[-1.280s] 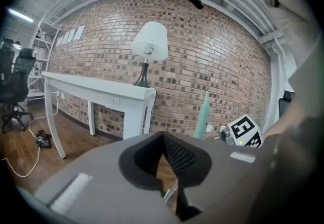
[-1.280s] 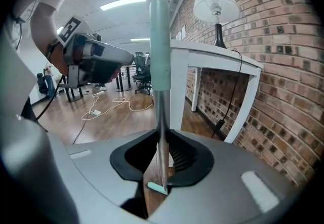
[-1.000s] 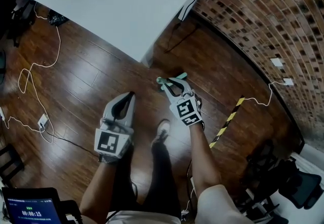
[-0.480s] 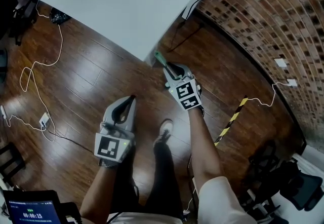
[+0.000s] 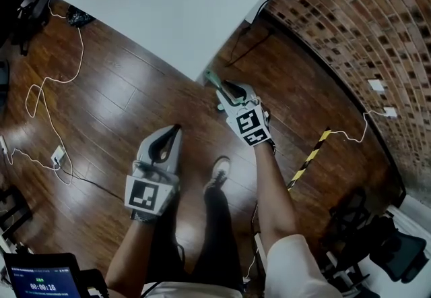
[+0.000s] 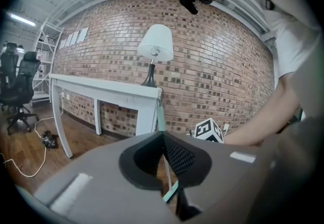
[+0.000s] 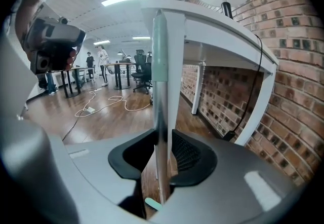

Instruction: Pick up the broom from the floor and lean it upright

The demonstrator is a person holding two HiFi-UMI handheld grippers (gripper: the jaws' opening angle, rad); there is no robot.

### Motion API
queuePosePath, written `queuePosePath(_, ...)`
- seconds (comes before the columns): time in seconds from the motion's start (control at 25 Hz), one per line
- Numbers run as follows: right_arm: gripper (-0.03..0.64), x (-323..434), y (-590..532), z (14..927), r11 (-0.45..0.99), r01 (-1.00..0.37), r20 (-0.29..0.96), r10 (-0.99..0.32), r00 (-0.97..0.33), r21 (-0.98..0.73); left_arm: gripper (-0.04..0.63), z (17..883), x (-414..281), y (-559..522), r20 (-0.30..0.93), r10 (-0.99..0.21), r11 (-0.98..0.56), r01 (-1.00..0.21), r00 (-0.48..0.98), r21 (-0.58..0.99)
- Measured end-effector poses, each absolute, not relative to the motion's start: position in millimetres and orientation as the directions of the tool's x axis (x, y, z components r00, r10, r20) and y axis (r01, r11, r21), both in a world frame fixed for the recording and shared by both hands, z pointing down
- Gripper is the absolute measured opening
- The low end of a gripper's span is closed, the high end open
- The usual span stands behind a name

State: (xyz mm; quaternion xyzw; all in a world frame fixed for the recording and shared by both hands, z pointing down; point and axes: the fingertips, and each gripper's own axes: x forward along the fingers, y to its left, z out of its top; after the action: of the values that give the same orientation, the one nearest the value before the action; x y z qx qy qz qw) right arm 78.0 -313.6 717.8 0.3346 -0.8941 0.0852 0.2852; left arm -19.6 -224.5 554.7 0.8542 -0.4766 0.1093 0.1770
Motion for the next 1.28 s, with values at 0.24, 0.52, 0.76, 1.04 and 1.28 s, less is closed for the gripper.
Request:
queuePosePath(0.24,0.117,71,-311,722,0.768,-0.638,0.570,-0.550,-0.611,0.056,0.000,562,-28,-223,0.363,-0.778,-0.471,-0.858,0.513,0.202)
queuePosePath(0.52,0.094,77,-313,718,0.743,-0.666,0.558,-0.579,-0.595,0.061,0.000,560,-30,-225,0.369,-0.777,-0.471,-0.860,0.510,0.195)
queuePosePath(0.76,0.097,84,-326,723,0.733,-0.673,0.584,-0.590,-0.558,0.098,0.000,563,-29,-226,0.376,-0.773,-0.470,-0.860,0.510,0.200)
queuePosePath(1.04,0.115,90,-316,728,0.745,-0.660,0.590,-0.577,-0.565,0.096,0.000,566,-22,-223,0.377,-0.766,-0.479,-0.854,0.520,0.204)
queuePosePath(1.28,0.123,91,-313,730,0.738,-0.668,0.588,-0.585,-0.559,0.099,0.000,570,-24,-220,0.383,-0.764,-0.479,-0.854,0.520,0.203)
